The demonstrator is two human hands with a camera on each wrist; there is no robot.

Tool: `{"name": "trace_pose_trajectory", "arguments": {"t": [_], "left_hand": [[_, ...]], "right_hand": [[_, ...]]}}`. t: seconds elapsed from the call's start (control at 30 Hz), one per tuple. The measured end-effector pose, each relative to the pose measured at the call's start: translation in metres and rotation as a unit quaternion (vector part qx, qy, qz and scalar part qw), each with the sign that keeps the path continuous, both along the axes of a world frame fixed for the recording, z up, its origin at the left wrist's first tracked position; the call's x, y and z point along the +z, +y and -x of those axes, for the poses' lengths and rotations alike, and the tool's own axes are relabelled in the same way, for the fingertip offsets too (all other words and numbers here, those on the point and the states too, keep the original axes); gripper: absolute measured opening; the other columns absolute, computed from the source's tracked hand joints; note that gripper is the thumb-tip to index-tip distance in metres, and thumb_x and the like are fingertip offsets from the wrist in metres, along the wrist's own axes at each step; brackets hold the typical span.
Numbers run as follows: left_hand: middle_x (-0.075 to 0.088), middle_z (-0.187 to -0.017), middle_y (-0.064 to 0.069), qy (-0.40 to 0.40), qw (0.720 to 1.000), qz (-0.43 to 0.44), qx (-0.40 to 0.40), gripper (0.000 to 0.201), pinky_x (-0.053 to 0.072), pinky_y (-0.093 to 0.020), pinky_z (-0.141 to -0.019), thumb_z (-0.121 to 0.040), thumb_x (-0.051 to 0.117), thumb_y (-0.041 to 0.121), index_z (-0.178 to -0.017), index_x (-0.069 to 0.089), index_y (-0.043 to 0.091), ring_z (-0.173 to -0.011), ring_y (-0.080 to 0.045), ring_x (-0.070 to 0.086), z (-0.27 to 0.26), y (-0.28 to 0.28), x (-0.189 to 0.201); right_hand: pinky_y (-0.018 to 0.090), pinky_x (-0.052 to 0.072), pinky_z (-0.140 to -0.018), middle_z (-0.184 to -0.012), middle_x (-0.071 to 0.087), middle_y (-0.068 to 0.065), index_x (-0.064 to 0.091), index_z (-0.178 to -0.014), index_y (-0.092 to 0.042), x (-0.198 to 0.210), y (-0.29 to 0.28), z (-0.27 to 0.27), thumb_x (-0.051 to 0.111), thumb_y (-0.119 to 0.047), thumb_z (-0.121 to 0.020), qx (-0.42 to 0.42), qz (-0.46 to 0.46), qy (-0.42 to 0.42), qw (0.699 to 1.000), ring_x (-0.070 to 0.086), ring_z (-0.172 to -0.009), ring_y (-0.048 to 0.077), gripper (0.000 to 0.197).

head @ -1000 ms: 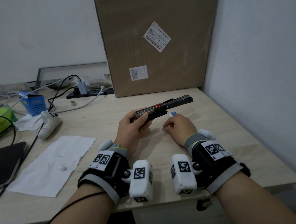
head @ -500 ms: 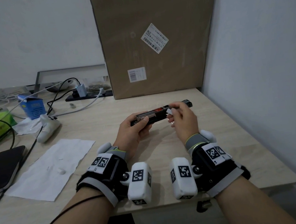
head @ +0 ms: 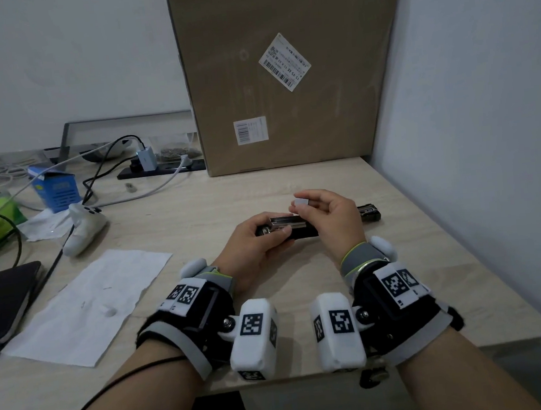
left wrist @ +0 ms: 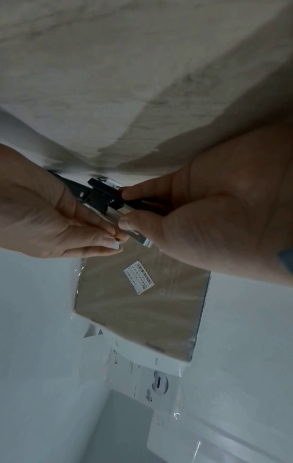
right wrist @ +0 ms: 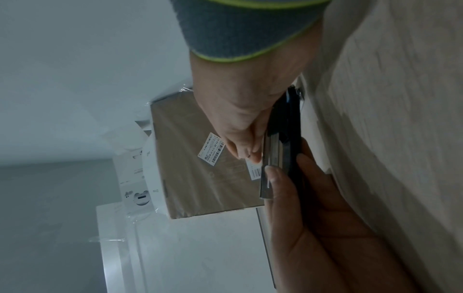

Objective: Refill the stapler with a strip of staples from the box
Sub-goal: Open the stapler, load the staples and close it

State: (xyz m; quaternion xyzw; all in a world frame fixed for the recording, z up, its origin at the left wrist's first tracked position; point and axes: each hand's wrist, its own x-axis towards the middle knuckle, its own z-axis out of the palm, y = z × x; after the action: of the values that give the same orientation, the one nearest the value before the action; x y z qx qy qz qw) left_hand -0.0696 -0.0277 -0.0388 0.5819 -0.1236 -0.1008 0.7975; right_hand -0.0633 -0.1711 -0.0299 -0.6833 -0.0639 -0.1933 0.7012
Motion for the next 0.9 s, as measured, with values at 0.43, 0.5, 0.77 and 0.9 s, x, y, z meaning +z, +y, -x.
{"name": "trace_pose_trajectory", "arguments": {"t": [0.43,0.5,0.77,0.9], "left_hand": [[0.059,-0.115,-0.023,0.036,0.997,-0.013,-0.063,0.033,0.053,-0.031,-0.093,-0.085,0.05,-0.013,-0.117,0.056,-0.006,-0.106,-0.03,0.061,-0.006,0.009,-0.005],[0.057,-0.118,-0.024,0.046,0.997,-0.006,-0.069,0.034,0.054,-0.029,-0.09,-0.086,0.048,-0.014,-0.119,0.054,-0.007,-0.107,-0.029,0.06,-0.009,0.01,-0.004],[0.055,-0.121,-0.024,0.061,0.996,-0.001,-0.071,0.036,0.052,-0.032,-0.094,-0.087,0.047,-0.013,-0.122,0.052,-0.007,-0.112,-0.031,0.057,-0.012,0.011,-0.004],[0.055,-0.117,-0.023,0.05,0.996,-0.01,-0.07,0.031,0.051,-0.031,-0.094,-0.087,0.046,-0.013,-0.117,0.053,-0.007,-0.105,-0.027,0.06,-0.01,0.011,-0.004]], "right_hand": [[0.02,0.051,-0.075,-0.078,0.071,0.002,0.074,-0.092,-0.017,0.0,0.001,0.009,0.071,-0.011,-0.076,0.006,0.101,0.003,0.995,0.063,-0.073,0.005,0.017],[0.027,0.055,-0.08,-0.081,0.072,0.009,0.073,-0.092,-0.016,0.0,0.001,0.008,0.071,-0.009,-0.076,0.009,0.102,0.006,0.995,0.067,-0.078,0.014,0.018],[0.008,0.046,-0.073,-0.081,0.07,-0.003,0.074,-0.086,-0.014,0.002,0.004,0.01,0.071,-0.012,-0.076,0.023,0.161,-0.027,0.986,0.063,-0.077,0.001,0.011],[0.005,0.039,-0.073,-0.083,0.066,0.001,0.076,-0.088,-0.016,0.0,0.003,0.009,0.073,-0.016,-0.074,0.023,0.228,-0.041,0.973,0.057,-0.081,0.004,0.014]]}}
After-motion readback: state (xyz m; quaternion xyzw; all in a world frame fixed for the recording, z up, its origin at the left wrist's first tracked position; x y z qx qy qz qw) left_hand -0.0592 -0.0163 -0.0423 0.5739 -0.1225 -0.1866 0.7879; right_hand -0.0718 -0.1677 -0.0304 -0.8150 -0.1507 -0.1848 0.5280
